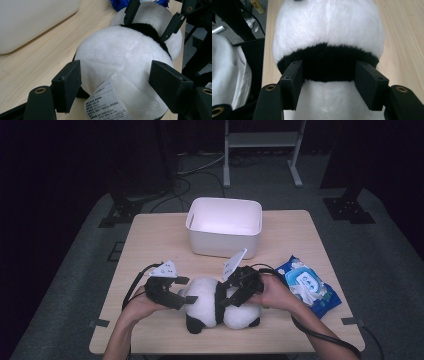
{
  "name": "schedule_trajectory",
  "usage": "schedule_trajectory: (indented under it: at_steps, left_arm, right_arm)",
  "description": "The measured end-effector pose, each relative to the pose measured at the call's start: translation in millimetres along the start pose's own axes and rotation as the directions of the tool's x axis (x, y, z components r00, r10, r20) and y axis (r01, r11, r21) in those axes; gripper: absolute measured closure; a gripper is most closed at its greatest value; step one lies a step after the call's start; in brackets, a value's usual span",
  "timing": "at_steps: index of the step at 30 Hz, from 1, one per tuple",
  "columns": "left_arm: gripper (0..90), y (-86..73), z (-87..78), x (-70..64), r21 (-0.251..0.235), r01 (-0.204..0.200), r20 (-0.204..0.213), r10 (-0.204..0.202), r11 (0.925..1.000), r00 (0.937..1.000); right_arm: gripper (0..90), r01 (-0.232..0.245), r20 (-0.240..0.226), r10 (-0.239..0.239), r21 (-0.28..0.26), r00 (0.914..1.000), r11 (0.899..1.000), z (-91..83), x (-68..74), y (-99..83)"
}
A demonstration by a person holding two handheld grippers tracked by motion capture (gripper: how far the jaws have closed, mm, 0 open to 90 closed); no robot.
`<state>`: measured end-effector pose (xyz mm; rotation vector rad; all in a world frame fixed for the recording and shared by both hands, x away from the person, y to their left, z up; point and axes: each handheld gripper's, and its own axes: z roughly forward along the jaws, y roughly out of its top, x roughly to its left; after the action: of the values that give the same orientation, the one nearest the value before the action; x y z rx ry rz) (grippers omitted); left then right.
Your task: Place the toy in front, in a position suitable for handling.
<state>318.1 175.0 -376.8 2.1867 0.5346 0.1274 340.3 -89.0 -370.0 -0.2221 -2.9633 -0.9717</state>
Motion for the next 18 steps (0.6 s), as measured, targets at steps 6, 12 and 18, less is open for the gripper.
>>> schedule_trajectory:
  at_steps: [6,12,18]
  left_arm:
    - [24.8,0.5,-0.2,-0.6,0.003,-0.004,0.002,0.004,1.0,1.0]
    - [24.8,0.9,-0.5,-1.3,-0.001,-0.006,0.003,0.006,1.0,1.0]
    - [24.8,1.4,-2.1,-1.8,-0.007,-0.005,0.008,0.005,1.0,1.0]
  right_arm:
    - [44.2,0.002,0.002,-0.002,-0.006,1.0,1.0,8.3,0.7,-3.5]
    - [49.3,0.012,0.001,-0.012,-0.002,0.9999,1.0,9.8,3.4,-4.4]
    - [52.7,0.0,-0.038,0.0,0.004,0.9993,1.0,6.4,4.0,-6.7]
